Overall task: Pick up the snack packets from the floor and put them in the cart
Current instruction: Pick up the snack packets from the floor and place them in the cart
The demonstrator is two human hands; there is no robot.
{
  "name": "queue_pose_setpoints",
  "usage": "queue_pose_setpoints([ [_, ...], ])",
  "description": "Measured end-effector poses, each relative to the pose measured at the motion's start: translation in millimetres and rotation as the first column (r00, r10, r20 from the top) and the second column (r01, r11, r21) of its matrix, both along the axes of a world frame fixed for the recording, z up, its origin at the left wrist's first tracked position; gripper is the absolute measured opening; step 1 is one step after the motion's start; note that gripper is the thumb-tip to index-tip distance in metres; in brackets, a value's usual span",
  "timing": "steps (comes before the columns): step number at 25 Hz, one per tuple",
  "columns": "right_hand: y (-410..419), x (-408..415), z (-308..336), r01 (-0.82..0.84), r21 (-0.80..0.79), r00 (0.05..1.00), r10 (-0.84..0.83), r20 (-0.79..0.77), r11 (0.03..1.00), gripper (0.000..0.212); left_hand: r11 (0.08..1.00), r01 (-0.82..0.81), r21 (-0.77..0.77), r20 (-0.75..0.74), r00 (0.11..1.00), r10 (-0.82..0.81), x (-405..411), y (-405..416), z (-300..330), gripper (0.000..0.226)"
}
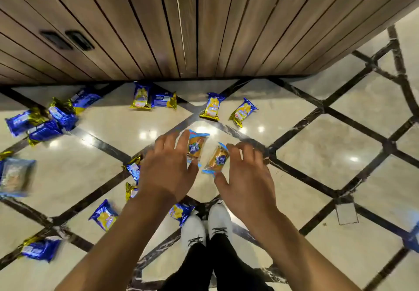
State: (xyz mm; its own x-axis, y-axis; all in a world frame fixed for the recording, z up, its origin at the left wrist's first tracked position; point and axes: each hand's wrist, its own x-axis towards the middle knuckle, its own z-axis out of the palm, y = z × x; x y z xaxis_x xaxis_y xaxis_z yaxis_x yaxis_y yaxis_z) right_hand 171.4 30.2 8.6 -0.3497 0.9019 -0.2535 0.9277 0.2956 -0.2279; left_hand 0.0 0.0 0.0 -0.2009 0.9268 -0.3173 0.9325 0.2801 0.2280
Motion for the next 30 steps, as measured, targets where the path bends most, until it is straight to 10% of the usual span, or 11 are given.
queue_pose_setpoints([
  [14, 37.5, 3.7, -292.1, -0.007, -0.105, 0.998, 0.013, 0.057, 0.994, 0.063, 0.993, 0.116, 0.032, -0.053, 0.992, -0.114, -13.0, 49.0, -286.6, 0.073],
  [30, 43.4, 19.3, -421.5, 0.299, -0.446, 0.935, -0.352, -0.038, 0.843, 0.088, 0.942, -0.026, -0.335, 0.08, 0.995, 0.056, 6.2, 72.9, -428.4, 0.094],
])
